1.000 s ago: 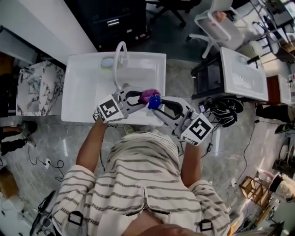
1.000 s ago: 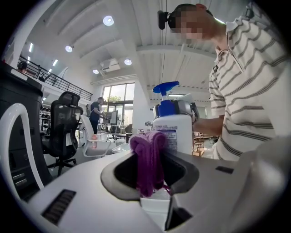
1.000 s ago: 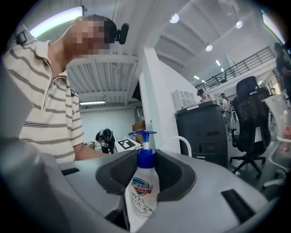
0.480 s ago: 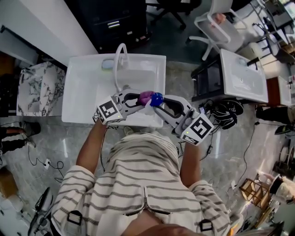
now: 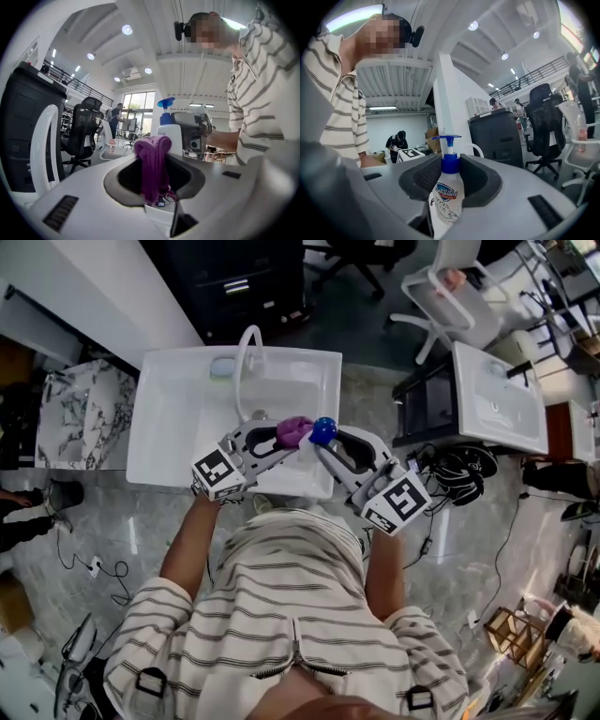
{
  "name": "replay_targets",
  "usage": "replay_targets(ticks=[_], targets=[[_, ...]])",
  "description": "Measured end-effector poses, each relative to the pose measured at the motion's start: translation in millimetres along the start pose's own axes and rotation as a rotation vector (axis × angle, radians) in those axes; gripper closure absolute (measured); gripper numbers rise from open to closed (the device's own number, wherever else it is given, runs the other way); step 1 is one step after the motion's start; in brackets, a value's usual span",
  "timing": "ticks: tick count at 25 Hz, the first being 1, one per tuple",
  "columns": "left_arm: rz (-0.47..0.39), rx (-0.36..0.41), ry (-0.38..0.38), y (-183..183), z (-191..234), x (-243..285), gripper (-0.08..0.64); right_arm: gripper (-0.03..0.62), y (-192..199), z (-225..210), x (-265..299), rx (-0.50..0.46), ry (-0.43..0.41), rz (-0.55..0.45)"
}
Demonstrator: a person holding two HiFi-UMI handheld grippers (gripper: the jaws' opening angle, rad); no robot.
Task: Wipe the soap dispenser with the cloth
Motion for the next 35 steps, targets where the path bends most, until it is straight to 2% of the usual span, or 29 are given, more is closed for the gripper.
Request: replay_targets(ticks=[11, 17, 21, 27, 35], targets=[[-0.073, -0.052, -0.252, -3, 6, -11, 0.44, 0.459, 14, -20, 15, 0.017, 0.162, 0.012], [-0.073, -0.074, -0.391, -4, 7, -13, 0.44, 0.459, 24, -32, 23, 0.047, 0.235, 0.003], [-0.063, -0.067, -0.448, -6, 6, -12, 0.44, 0.459, 30, -40, 27, 0.055, 0.278, 0.005], [-0.011, -0.061, -0.547, 3, 9, -12, 0.442, 0.459, 40, -49, 41, 0.018, 0.33, 0.025], [0.022, -0.076, -0.615, 11, 14, -15, 0.442, 0.459, 61, -72, 70, -0.003, 0.371, 0.079]])
Point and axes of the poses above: the fingertips, and each gripper's own axes: x forward along the fingers, z to its left, y out of its underside, the point moved 5 cm from there along -x, backward along the fingers, and after that the axes turned 10 degrees about y, right-handed, at the moved point
